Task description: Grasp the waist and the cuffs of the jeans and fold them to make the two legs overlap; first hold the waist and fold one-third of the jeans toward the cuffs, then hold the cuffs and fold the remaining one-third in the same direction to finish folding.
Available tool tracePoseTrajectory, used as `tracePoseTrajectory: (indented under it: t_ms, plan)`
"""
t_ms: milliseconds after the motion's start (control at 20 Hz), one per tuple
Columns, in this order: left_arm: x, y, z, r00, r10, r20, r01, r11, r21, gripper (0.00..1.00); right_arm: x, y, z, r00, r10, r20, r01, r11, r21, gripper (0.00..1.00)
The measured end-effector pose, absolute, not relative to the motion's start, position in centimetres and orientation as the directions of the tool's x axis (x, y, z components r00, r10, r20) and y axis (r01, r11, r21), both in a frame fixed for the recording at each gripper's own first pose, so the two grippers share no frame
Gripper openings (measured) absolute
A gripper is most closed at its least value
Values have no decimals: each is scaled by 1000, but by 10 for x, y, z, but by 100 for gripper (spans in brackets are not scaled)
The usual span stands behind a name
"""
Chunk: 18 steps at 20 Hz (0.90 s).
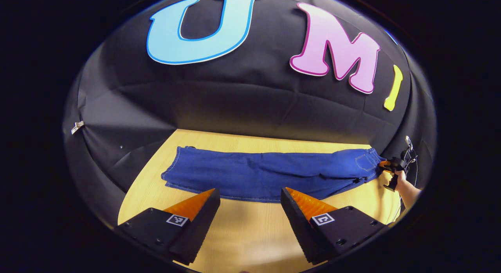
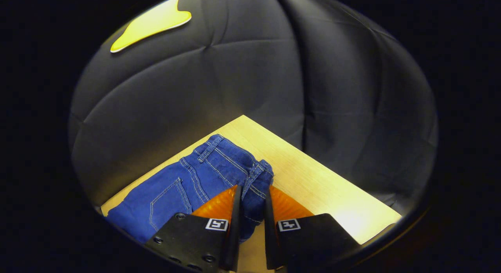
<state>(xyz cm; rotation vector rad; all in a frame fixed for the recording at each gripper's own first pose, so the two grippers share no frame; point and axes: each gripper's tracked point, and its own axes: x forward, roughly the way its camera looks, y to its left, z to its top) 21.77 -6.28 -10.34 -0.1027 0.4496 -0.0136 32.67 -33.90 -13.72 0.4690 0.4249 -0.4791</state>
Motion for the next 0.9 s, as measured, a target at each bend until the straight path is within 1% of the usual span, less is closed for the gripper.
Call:
tracePoseTrajectory:
  t_ms: [50, 100, 150, 300, 500, 600, 750, 900]
  plan:
    - [217, -62, -110, 897, -37, -440, -17, 993, -118, 98, 324, -338, -136, 812, -338, -477, 512, 804, 302, 17]
    - [218, -61, -115, 894, -40, -446, -24, 990, -136, 99, 321, -338, -128, 819, -342, -460, 498, 822, 275, 17]
    - [218, -62, -120, 891, -46, -451, -27, 988, -152, 99, 323, -335, -125, 828, -336, -449, 477, 843, 249, 11]
    - [217, -59, -129, 890, -43, -455, -36, 986, -162, 96, 320, -328, -99, 861, -324, -391, 428, 878, 213, 11]
    - [211, -55, -138, 889, -42, -456, -50, 981, -189, 96, 314, -304, -27, 918, -303, -257, 356, 914, 193, 10]
    - [207, -53, -143, 891, -42, -453, -56, 978, -201, 96, 305, -283, -1, 946, -264, -190, 295, 942, 160, 10]
    - [199, -46, -152, 890, -37, -454, -69, 974, -216, 96, 267, -253, 32, 977, -186, -103, 196, 977, 89, 10]
    - [191, -34, -159, 896, -30, -442, -86, 967, -239, 96, 237, -234, 41, 995, -92, -45, 93, 995, 32, 10]
